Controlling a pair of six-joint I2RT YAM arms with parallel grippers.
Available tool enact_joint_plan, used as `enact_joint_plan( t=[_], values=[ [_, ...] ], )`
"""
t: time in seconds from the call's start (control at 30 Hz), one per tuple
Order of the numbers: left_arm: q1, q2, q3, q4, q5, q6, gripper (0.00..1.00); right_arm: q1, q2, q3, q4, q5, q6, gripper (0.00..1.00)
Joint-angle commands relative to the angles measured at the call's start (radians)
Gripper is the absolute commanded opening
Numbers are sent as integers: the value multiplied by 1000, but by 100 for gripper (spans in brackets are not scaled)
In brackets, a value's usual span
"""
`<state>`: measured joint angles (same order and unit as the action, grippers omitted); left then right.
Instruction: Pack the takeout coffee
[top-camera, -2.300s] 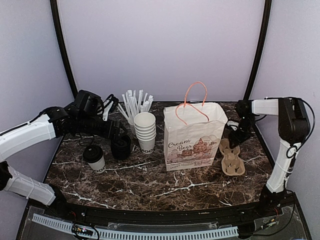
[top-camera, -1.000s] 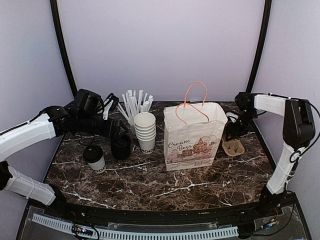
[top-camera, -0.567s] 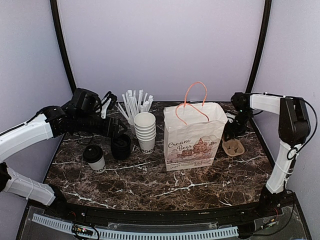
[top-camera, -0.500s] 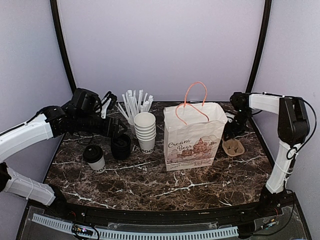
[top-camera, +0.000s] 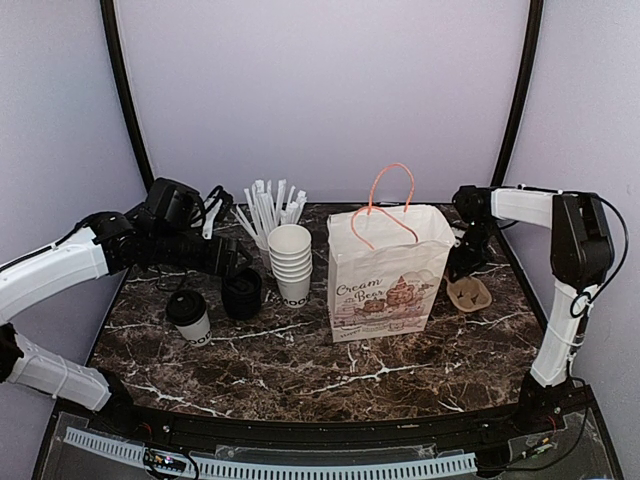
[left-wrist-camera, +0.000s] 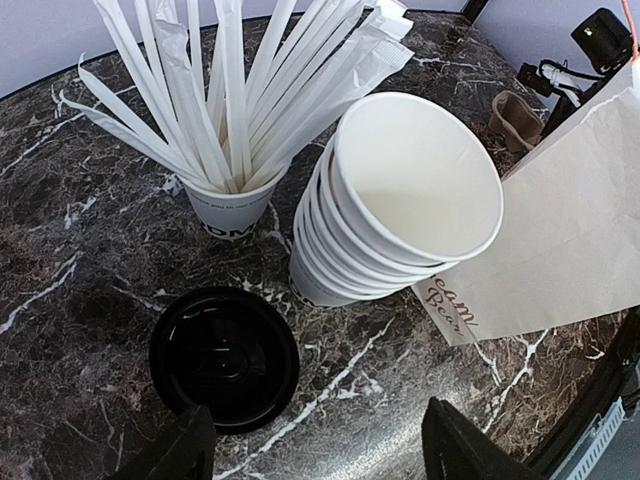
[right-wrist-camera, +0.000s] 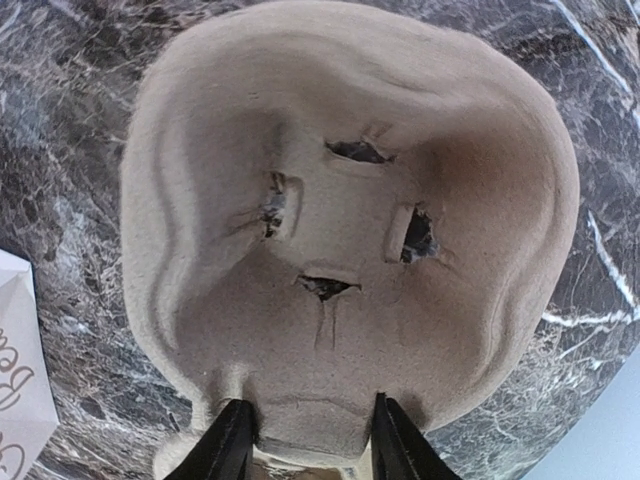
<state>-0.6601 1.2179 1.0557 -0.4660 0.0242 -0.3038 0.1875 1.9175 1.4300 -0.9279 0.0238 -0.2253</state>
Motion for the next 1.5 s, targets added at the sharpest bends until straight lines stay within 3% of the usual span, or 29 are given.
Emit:
enact_joint_plan(
  t=[0.0, 0.4, 0.7, 0.83, 1.0, 1.33, 1.47],
  values=[
    [3, 5, 18, -16, -11, -11, 74, 6, -22, -6, -1, 21, -1, 39],
    [3, -13, 37, 5, 16, 12, 74, -46, -180, 8, -54, -31, -63, 34],
    [-2, -43, 91, 185, 183, 29, 74, -76, -415, 69, -31, -256, -179, 35],
    [-6, 18, 165, 204, 214, 32, 74, -76, -497, 78, -23, -331, -213, 37],
    [-18, 103, 251, 237, 256, 51, 74, -76, -558, 79, -52, -305, -279, 38],
    [-50, 400, 576, 210, 316, 98, 72, -76, -700, 102, 10, -365, -274, 39],
    [-68, 411, 569, 222, 312, 92, 72, -76, -708, 49, 24, -303, -290, 40]
  ],
)
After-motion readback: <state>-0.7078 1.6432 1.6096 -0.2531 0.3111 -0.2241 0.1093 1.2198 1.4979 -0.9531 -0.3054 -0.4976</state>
